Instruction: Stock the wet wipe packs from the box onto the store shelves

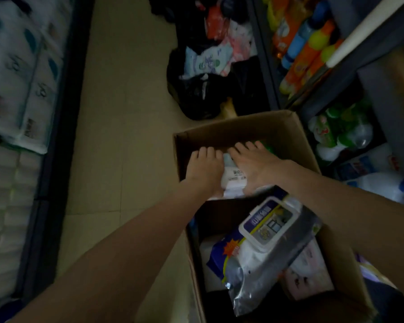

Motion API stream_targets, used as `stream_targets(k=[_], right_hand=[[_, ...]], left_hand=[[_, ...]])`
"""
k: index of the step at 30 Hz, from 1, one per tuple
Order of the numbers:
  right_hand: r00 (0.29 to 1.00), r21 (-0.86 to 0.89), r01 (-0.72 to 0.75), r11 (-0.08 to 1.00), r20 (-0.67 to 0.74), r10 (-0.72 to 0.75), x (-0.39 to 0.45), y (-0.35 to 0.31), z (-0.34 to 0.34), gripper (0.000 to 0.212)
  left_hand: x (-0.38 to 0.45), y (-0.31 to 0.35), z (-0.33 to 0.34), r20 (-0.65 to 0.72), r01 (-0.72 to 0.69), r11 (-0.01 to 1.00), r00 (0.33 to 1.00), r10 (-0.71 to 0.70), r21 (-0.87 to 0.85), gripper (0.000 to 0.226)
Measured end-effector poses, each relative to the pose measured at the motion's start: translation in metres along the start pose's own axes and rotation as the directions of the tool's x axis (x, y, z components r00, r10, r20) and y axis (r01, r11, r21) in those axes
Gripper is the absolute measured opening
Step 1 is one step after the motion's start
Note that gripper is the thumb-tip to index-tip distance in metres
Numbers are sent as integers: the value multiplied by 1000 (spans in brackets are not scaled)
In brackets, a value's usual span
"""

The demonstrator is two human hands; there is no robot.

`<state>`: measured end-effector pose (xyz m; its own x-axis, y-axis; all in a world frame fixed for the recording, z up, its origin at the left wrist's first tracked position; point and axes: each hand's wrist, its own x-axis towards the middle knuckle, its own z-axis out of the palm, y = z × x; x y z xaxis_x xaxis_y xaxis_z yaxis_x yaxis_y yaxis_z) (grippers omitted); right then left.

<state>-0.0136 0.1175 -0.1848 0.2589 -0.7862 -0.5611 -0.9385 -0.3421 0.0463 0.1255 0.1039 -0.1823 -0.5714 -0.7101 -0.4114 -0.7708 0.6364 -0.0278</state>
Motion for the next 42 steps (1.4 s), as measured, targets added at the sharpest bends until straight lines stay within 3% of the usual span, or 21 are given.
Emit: stream_targets(k=[2, 4, 7, 10, 13, 15, 17, 19, 20, 22, 24, 29, 33, 35, 38, 42], right_hand=[[994, -23, -62, 998, -95, 60, -18, 2, -42, 99], [992, -11, -82, 997, -95, 81, -37, 3, -95, 97], [993, 283, -102, 954, 83, 81, -67, 3, -189, 97], [995, 495, -72, 866, 94, 29, -91, -16, -266, 106], [999, 755, 34, 654, -19, -30, -109, -58, -320, 91], [986, 829, 155, 537, -164, -32, -120, -100, -358, 82], [930, 771, 289, 568, -368, 27, -127, -149, -402, 84], [784, 600, 381, 703, -612, 98, -135, -203, -452, 88], [703, 477, 373, 796, -705, 93, -141, -230, -476, 90], [562, 181, 261, 948, -827, 3, -157, -284, -523, 94], [414, -83, 162, 983, -899, -145, -175, -334, -564, 95], [94, -353, 174, 919, -923, -372, -207, -453, -639, 96], [-216, -530, 189, 827, -844, -491, -224, -542, -686, 90], [-353, -595, 189, 781, -784, -511, -230, -581, -706, 88], [-496, -651, 229, 724, -718, -489, -235, -634, -728, 92], [-592, -709, 329, 624, -669, -450, -231, -684, -746, 98]], left_hand=[[-12, -16, -43, -118, -14, 998, 993, 22, 68, 82], [-30, -34, -87, -218, -37, 989, 974, 68, 143, 79], [-73, -69, -151, -345, -107, 897, 898, 272, 428, 74], [-135, -120, -213, -407, -125, 768, 788, 461, 629, 62], [-200, -179, -262, -536, -5, 739, 686, 493, 674, 69], [-250, -218, -289, -595, 94, 722, 644, 481, 686, 57], [-302, -257, -311, -629, 191, 709, 649, 428, 679, 46], [-357, -296, -326, -700, 308, 717, 628, 341, 626, 47], [-386, -314, -331, -740, 356, 739, 612, 278, 572, 59], [-448, -347, -337, -827, 454, 784, 547, 129, 423, 83], [-512, -374, -344, -896, 564, 780, 444, -8, 273, 92], [-636, -419, -362, -927, 734, 658, 346, -148, 169, 117], [-711, -439, -380, -964, 809, 584, 198, -178, 58, 106], [-750, -445, -384, -971, 862, 504, 159, -178, 48, 101], [-805, -456, -380, -975, 918, 396, 118, -187, 35, 95], [-855, -465, -366, -983, 961, 277, 71, -169, 22, 91]])
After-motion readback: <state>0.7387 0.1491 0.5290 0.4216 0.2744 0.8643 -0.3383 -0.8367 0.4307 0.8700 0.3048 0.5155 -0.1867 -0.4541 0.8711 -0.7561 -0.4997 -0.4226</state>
